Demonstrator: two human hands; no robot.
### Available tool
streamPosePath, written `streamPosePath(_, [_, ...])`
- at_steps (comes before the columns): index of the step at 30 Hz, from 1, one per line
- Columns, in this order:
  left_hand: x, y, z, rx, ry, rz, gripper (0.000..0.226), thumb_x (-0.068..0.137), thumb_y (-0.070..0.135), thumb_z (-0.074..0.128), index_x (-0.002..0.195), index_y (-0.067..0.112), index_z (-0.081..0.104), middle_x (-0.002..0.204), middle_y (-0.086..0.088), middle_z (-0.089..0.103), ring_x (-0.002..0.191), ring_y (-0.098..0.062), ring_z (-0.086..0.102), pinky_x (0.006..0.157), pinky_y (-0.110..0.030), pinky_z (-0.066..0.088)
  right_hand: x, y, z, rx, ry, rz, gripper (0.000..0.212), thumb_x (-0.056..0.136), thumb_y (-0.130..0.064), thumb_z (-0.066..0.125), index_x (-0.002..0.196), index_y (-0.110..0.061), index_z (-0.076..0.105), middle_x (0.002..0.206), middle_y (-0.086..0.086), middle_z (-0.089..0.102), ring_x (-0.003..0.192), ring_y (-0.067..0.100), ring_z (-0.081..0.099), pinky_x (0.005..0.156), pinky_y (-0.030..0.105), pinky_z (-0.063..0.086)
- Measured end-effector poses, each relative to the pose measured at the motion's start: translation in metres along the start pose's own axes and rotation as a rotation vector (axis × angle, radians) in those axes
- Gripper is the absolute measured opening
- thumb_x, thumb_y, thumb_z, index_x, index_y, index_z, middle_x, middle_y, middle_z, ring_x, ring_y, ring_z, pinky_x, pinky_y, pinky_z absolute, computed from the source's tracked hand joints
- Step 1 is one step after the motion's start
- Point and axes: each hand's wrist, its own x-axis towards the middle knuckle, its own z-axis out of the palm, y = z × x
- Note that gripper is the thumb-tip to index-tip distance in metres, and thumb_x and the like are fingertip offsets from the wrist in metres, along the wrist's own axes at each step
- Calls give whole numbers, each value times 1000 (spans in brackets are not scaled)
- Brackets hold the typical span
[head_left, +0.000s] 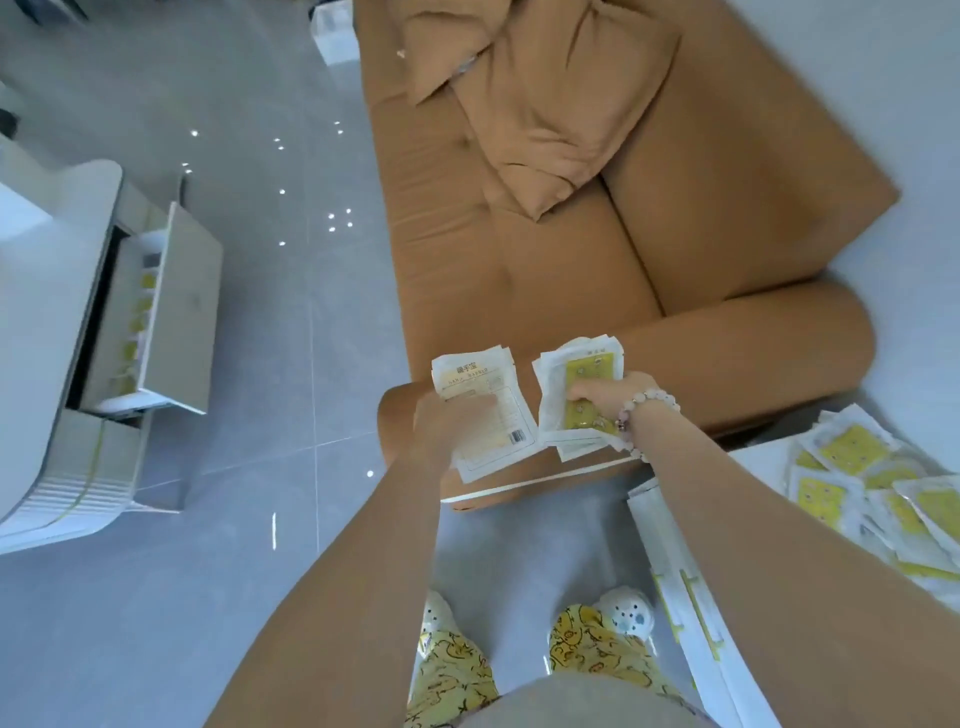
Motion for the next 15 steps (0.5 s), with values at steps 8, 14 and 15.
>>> streamPosePath(8, [3, -41, -183, -276, 125, -27, 24, 78, 0, 70, 101, 6, 65, 91, -8, 68, 78, -22, 66, 67, -32, 55, -39, -74, 169, -236, -64, -40, 36, 81, -40, 66, 75, -7, 52, 58, 4, 46, 44, 14, 43, 42, 22, 36])
streamPosePath(14, [2, -77, -302, -330, 173, -89, 18, 77, 0, 72, 91, 10, 66, 93, -8, 69, 89, -27, 67, 82, -40, 55, -74, -102, 287, -334, -138, -94, 49, 82, -42, 64, 111, -2, 60, 71, 6, 56, 49, 14, 45, 45, 23, 35])
streamPosePath(15, [3, -83, -317, -346, 180, -96, 17, 77, 0, 72, 90, 10, 66, 93, -9, 69, 91, -28, 67, 85, -41, 54, -78, -107, 302, -357, -153, -105, 47, 82, -43, 64, 109, -4, 59, 67, 5, 52, 49, 14, 45, 45, 22, 36])
